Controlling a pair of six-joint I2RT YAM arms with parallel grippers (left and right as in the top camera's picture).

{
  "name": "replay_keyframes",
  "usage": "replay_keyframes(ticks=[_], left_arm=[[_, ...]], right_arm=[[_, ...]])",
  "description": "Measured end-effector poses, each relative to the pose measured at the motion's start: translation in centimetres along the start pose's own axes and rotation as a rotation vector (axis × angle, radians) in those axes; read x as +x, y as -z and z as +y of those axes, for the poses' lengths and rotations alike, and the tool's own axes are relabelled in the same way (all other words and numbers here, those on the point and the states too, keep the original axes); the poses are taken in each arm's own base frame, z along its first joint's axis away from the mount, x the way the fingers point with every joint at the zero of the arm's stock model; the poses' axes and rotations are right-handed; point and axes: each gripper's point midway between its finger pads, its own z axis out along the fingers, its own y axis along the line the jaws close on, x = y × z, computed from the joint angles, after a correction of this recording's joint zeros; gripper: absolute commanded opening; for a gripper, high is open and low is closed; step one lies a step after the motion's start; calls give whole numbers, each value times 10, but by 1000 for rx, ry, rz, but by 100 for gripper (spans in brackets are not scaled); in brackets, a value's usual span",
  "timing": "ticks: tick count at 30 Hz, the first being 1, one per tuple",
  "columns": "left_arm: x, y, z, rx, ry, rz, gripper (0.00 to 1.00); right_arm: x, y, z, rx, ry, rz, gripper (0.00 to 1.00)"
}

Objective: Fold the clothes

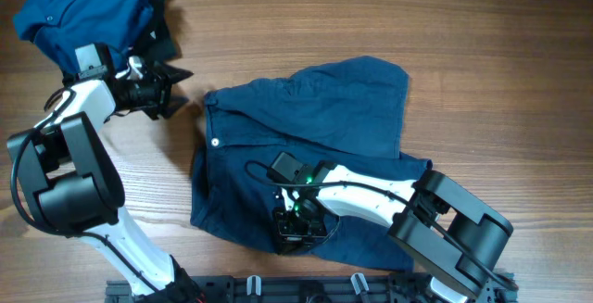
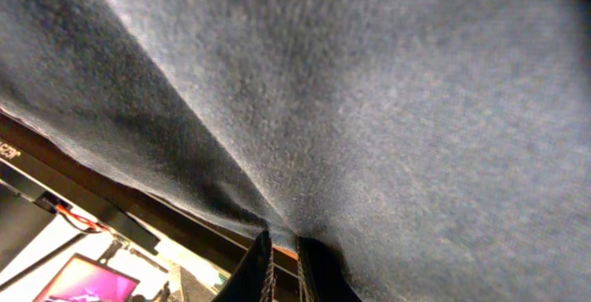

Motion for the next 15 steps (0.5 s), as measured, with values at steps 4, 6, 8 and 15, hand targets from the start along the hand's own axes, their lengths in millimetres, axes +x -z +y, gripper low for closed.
replay_keyframes(ticks=[4, 6, 8, 15], left_arm=[[10, -3, 9, -43, 29, 29, 66], [17, -9, 7, -57, 11, 42, 66], [23, -15, 4, -65, -10, 56, 67], [42, -34, -4, -90, -71, 87, 68]], right_arm=[[1, 0, -1, 2, 4, 2, 8], [1, 0, -1, 5, 11, 5, 7], [3, -1, -2, 9, 16, 9, 8], [17, -10, 1, 36, 59, 36, 8]])
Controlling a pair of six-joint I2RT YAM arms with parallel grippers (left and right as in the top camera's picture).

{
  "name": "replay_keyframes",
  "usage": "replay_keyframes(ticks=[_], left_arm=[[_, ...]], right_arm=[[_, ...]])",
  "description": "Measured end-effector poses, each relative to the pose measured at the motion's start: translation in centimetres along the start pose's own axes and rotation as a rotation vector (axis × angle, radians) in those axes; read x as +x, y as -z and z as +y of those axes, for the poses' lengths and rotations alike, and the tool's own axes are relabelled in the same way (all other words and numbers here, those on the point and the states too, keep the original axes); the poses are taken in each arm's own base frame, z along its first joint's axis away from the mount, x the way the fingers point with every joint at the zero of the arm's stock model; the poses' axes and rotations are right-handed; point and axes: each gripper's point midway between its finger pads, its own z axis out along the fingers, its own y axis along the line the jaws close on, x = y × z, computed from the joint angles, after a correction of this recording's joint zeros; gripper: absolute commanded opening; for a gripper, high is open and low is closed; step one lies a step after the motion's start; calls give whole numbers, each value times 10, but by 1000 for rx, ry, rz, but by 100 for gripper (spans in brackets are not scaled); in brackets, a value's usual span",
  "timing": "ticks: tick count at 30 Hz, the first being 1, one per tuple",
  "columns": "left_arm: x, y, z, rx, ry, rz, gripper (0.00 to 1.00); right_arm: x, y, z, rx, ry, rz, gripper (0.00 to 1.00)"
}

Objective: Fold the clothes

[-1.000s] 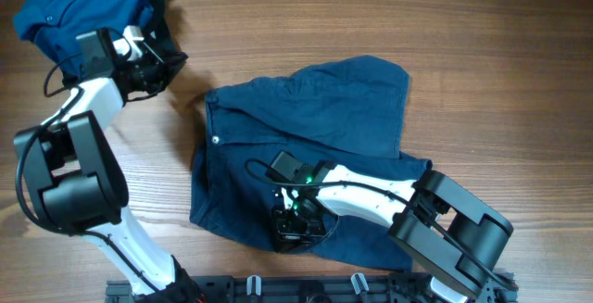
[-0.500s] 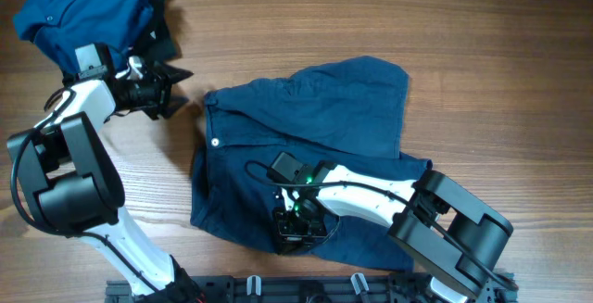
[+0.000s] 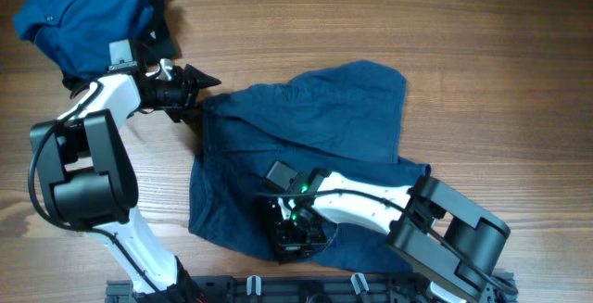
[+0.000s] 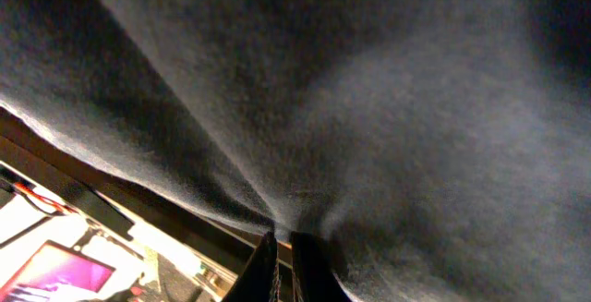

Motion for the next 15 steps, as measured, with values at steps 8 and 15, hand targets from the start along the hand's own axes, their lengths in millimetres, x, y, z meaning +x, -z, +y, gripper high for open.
replay_keyframes(ticks=[8, 15], left_arm=[[-12, -1, -10, 31, -33, -47, 68], [-13, -4, -21, 67, -41, -50, 45]], right_arm=[[3, -3, 2, -1, 17, 5, 8], [2, -3, 3, -5, 18, 2, 8]])
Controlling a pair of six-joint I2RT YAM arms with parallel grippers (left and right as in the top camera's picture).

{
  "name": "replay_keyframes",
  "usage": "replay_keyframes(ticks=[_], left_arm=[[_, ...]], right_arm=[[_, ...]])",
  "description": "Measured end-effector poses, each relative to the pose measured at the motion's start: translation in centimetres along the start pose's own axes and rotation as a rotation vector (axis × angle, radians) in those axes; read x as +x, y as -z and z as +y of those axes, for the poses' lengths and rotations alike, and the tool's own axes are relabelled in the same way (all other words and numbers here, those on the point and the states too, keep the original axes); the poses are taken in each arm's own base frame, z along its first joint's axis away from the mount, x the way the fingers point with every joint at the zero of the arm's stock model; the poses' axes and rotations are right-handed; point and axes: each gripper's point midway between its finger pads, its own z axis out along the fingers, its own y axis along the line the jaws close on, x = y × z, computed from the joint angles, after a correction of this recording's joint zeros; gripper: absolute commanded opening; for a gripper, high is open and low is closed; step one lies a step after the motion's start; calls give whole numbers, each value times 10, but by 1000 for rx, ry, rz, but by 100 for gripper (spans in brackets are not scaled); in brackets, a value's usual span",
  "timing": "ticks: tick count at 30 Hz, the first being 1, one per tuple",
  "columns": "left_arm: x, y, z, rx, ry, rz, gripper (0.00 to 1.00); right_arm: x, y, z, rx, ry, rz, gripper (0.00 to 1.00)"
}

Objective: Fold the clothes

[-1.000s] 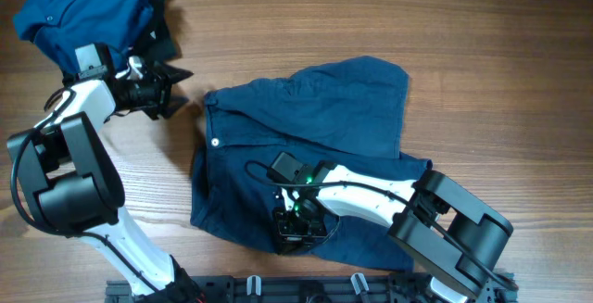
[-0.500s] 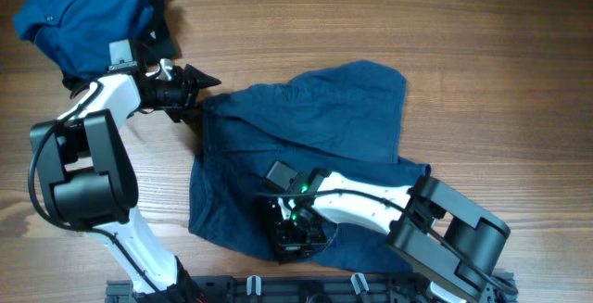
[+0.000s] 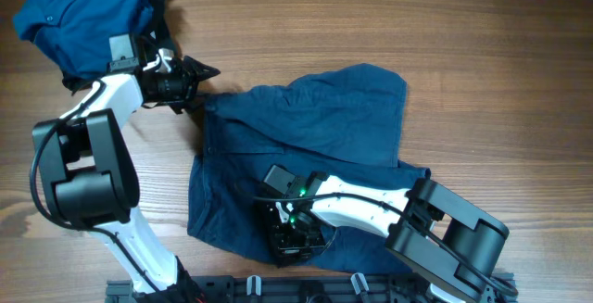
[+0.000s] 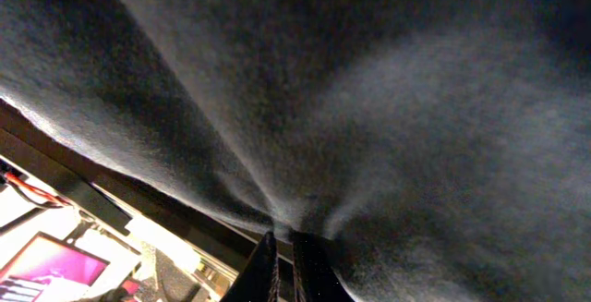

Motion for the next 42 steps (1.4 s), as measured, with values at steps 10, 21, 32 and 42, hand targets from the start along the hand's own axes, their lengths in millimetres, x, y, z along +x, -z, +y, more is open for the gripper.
replay_keyframes(ticks=[10, 21, 32, 42], left_arm=[[-2, -10, -25, 64, -69, -22, 4], [-7, -8, -26, 67, -61, -41, 74], [-11, 17, 37, -119, 135, -54, 79], [4, 6, 30, -121, 92, -6, 79]], right_arm=[[0, -1, 1, -2, 3, 0, 8], [0, -1, 1, -3, 4, 1, 9], [1, -1, 1, -2, 4, 1, 9], [1, -1, 1, -2, 4, 1, 9]])
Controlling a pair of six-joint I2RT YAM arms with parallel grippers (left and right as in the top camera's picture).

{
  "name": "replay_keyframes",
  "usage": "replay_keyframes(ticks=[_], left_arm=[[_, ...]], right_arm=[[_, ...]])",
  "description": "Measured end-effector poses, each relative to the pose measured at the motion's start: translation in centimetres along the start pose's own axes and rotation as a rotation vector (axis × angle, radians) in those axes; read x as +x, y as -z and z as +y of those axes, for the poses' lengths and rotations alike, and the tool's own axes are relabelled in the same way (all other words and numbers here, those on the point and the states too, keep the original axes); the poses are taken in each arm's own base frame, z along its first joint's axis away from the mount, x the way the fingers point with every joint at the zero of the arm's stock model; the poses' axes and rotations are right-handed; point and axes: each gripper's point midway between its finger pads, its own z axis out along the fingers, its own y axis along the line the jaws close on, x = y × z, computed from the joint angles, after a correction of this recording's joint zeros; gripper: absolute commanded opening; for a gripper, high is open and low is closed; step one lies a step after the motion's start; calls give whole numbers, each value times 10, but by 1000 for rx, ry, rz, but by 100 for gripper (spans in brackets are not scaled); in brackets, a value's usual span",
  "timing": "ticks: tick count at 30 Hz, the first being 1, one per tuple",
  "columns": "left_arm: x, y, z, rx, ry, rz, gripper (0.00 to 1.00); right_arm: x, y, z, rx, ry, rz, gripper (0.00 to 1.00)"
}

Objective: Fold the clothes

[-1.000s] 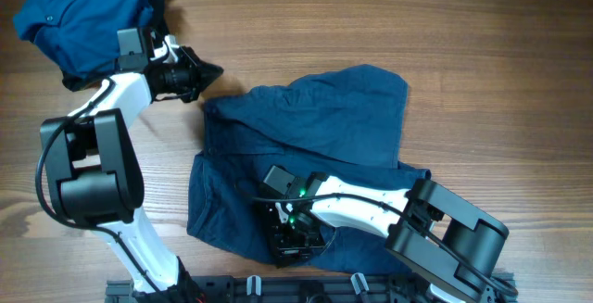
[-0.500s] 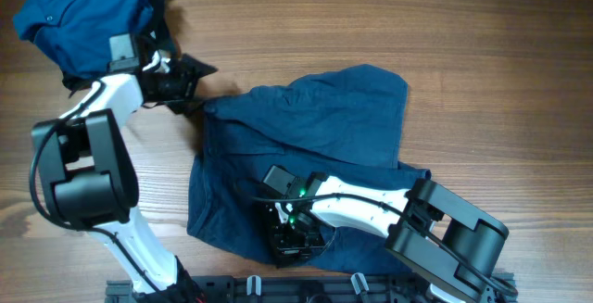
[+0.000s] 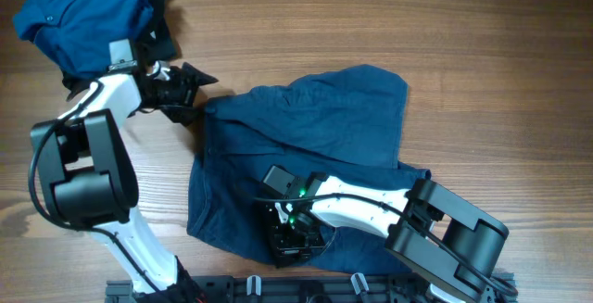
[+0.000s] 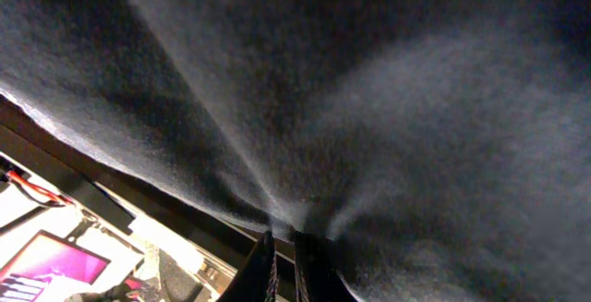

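Dark blue shorts [image 3: 315, 136] lie spread on the wooden table in the overhead view. My right gripper [image 3: 295, 238] is at their near edge, shut on a pinch of cloth. In the right wrist view the blue fabric [image 4: 388, 90] fills the frame, drawn into a ridge that runs into my right gripper [image 4: 283, 242], whose fingers are pressed together. My left gripper [image 3: 206, 85] sits at the shorts' far left corner. Its fingers come to a point on the cloth and look shut on that corner.
A heap of blue and dark clothes [image 3: 79, 11] lies at the far left corner, just behind the left arm. A black rail [image 3: 232, 289] runs along the table's near edge, close to the right gripper. Bare wood [image 3: 500, 71] lies right of the shorts.
My left gripper sits slightly nearer the table's front at the shorts' corner. The right gripper and the lie of the shorts look unchanged.
At first my left gripper stood open beside the shorts' far left corner, with waistband and button showing; the right was shut on the near edge. Then the left gripper's fingers were together at that corner, and the waistband was turned out of sight. Both have held with small shifts.
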Motion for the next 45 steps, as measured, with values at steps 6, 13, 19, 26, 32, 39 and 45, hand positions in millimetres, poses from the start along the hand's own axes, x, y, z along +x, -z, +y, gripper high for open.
replay_keyframes(ticks=[6, 13, 19, 26, 32, 39, 45], left_arm=[[22, -8, -6, 7, -5, 75, 78], [31, -7, -8, 24, 13, 122, 73], [31, -6, -18, 74, -17, 130, 37], [27, -6, -32, 136, -67, 123, 13], [13, -4, -49, 203, -158, 67, 8], [-7, 1, -78, 295, -293, -37, 4], [-12, 0, -81, 293, -313, -69, 4]], right_arm=[[0, 0, 0, 0, 1, 0, 9], [0, 0, 0, 0, 1, 0, 9], [0, 0, 0, -1, 2, -1, 9], [0, 0, 0, -2, 6, -1, 10], [0, 0, 0, -2, 5, -1, 10], [0, 0, 0, 0, 3, 1, 10], [0, 0, 0, 0, 3, 1, 10]])
